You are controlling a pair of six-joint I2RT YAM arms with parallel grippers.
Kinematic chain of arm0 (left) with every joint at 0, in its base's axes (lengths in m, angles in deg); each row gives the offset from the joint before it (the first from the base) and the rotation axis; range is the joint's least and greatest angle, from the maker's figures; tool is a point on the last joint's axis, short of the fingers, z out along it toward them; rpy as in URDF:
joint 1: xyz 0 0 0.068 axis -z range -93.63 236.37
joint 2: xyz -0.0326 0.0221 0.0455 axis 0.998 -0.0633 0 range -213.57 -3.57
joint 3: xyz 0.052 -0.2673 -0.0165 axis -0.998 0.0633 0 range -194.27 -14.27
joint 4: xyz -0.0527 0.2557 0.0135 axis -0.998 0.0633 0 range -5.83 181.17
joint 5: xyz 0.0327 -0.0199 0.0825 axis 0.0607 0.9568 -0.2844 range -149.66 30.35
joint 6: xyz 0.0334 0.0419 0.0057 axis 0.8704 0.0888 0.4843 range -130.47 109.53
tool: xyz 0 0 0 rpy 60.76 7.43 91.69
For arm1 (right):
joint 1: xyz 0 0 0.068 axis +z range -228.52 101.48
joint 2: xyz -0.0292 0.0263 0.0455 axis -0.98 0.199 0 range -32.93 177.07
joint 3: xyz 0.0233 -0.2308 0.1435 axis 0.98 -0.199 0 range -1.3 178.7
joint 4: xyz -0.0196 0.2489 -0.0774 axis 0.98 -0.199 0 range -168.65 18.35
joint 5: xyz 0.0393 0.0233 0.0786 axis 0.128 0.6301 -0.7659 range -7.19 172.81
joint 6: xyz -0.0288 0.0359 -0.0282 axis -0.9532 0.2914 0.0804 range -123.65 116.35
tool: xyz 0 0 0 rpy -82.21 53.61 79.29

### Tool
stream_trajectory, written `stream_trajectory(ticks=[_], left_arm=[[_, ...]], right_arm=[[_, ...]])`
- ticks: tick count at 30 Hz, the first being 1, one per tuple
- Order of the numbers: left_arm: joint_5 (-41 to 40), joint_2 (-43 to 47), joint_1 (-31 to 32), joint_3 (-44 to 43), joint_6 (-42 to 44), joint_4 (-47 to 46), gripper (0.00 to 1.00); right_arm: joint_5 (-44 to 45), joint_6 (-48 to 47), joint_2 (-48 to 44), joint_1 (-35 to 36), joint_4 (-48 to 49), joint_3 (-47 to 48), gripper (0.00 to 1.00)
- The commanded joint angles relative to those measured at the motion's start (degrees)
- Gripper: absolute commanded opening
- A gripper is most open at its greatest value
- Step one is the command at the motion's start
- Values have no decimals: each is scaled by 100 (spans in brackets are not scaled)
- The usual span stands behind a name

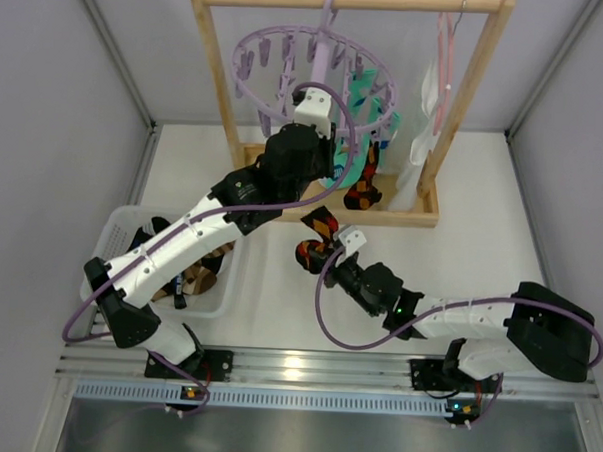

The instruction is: Remove the socks clipped to the hanger

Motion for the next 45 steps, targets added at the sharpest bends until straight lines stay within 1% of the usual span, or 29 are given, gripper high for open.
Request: stream_trajectory(ticks=[1,2,4,5,7,8,13,16,17,18,19,20,21,24,25,27,28,29,30,31,34,35,36,37,38,39,40,43,45], left_arm=[[187,179,-18,-26,38,-460,27],[231,223,-18,9,3,-442,42],[249,415,-18,246,-111,-442,51],[223,504,-18,343,-138,-442,65],[258,801,-18,659,-199,-451,73],[258,908,-18,773,-217,-442,83],[171,1830,-18,1678,-278,-320,98],[-443,2516,-9,2206,-313,136,98],[-1081,2674,-18,2311,-331,303,98],[-1705,2911,-18,2425,-488,749,98],[-1711,3026,-18,2453,-594,979,98],[-2277,3140,-18,2462,-708,1199,98],[-2552,3342,-18,2453,-996,1706,98],[-3579,3624,-62,2365,-1559,2430,98],[-3757,3834,-88,2356,-1614,2676,99],[-4187,4072,-254,2339,-1562,2748,98],[-4294,4308,-325,2321,-1501,2748,99],[-4382,4415,-482,2225,-1439,2748,99],[-4522,4485,-545,2155,-1291,2748,99],[-4637,4617,-632,2076,-1202,2757,98],[-5006,4811,-651,1768,-894,2740,98],[-5085,4977,-651,1663,-798,2740,99],[-5164,5048,-651,1618,-753,2740,99],[-5243,5110,-642,1583,-718,2740,99],[-5253,5249,-642,1574,-666,2722,99],[-5253,5294,-642,1574,-648,2713,99],[-5209,5330,-642,1591,-630,2722,99],[-5034,5444,-642,1749,-586,2713,99],[-4876,5540,-642,1969,-612,2713,99]], right_arm=[[328,127,-396,111,151,48,0],[398,118,-501,111,28,48,0],[662,179,-659,111,-210,-13,0],[750,197,-834,102,-254,-127,0],[882,258,-1098,84,-412,-233,0],[874,285,-1186,58,-482,-303,0],[638,268,-1556,-126,-1201,-172,0],[182,92,-1531,-214,-1642,275,0],[58,-30,-1486,-223,-1913,581,0],[-239,-101,-1373,-223,-2133,897,0],[-416,-171,-1302,-223,-2135,901,0],[-610,-242,-1206,-215,-2275,1214,0],[-1038,-268,-1100,-223,-2328,1382,0],[-1752,-339,-495,-223,-2644,2251,0],[-2285,-348,-75,-197,-2758,2515,0],[-2771,-426,419,-136,-3143,3420,0],[-2861,-470,952,-14,-3294,3762,0],[-2966,-732,1236,83,-3435,4436,0],[-3089,-778,1526,154,-3689,4782,0],[-3386,-787,2112,250,-3769,5412,0],[-3731,-577,3283,313,-3945,6233,0],[-3758,-411,3608,313,-4059,6853,0],[-3836,-322,4290,313,-4182,7190,0],[-3889,-234,4636,313,-4497,7898,0],[-3933,-181,4979,313,-4639,8253,1],[-3960,-120,5644,330,-4806,8622,1],[-3952,-41,5964,339,-5199,9305,1],[-3794,222,6888,348,-5501,10170,2],[-3627,320,7161,348,-5511,10261,3]])
